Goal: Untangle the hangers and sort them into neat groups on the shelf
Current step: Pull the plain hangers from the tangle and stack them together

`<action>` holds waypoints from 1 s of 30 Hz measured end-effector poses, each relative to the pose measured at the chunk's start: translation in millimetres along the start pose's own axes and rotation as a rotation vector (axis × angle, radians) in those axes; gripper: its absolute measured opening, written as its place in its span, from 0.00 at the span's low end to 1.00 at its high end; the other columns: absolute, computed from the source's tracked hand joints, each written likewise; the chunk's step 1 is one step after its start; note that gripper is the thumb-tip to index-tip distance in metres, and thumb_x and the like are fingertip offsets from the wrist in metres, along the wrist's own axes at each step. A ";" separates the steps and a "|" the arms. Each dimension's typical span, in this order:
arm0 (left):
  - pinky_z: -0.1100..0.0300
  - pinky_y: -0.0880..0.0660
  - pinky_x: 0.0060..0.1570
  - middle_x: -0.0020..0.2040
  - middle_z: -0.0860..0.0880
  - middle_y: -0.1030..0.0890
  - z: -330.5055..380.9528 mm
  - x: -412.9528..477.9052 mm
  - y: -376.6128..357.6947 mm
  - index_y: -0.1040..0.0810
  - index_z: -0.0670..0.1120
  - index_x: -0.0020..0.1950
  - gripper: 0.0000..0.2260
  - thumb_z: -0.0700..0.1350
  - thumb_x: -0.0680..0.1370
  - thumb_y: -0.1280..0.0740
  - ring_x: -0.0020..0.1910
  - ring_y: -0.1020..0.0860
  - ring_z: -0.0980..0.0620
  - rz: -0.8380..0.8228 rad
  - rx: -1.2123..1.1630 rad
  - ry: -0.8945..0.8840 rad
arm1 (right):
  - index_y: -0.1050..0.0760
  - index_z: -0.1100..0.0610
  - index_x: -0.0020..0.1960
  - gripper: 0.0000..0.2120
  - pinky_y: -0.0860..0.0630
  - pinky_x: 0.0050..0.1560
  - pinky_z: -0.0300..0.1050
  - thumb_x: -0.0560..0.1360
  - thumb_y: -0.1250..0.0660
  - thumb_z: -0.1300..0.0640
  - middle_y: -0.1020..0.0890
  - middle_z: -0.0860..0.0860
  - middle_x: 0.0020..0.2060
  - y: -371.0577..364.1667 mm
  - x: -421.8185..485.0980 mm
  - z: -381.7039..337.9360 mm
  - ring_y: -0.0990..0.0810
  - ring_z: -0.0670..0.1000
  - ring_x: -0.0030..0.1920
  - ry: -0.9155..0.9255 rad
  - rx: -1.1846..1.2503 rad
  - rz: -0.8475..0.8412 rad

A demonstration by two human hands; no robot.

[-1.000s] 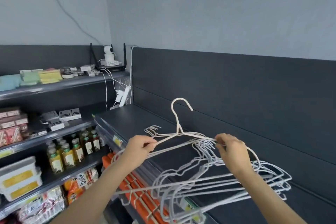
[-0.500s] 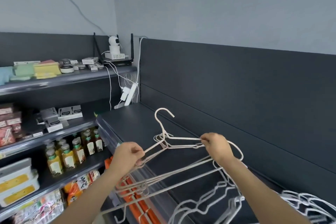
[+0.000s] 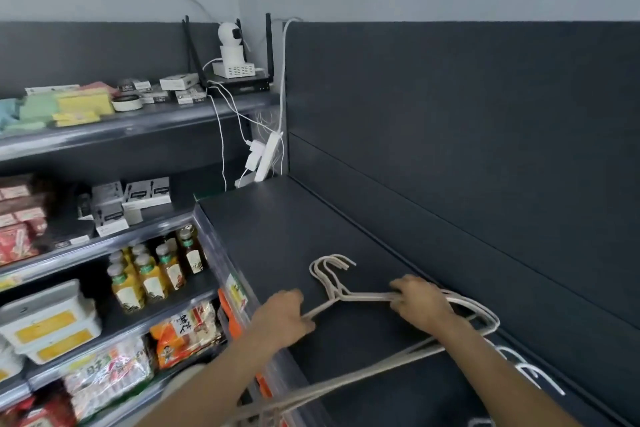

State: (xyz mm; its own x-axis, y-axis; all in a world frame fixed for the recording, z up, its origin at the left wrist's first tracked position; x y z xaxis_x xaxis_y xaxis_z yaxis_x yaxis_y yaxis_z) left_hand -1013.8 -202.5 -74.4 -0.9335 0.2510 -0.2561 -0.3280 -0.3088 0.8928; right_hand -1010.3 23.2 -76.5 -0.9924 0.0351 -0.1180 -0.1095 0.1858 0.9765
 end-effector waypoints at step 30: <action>0.55 0.26 0.42 0.46 0.47 0.18 -11.8 86.6 164.4 0.20 0.47 0.50 0.07 0.43 0.76 0.36 0.44 0.21 0.46 0.283 0.010 -0.462 | 0.21 0.56 0.48 0.08 0.28 0.44 0.48 0.76 0.39 0.60 0.21 0.55 0.42 96.4 14.5 -79.7 0.22 0.57 0.45 -0.268 0.242 0.476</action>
State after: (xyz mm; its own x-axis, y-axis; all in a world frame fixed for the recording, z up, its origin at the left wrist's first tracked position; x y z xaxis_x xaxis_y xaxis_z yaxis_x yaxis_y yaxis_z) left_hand -1150.3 -242.3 45.8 -0.8235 0.5371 0.1827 -0.0692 -0.4147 0.9073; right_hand -1039.8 -36.7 30.3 -0.8769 0.4105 0.2501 0.3910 0.3066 0.8678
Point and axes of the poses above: each hand's wrist, its own x-axis towards the middle knuckle, its own y-axis out of the back of the hand, z = x × y, the point moved 10 cm from there along x, towards the middle knuckle
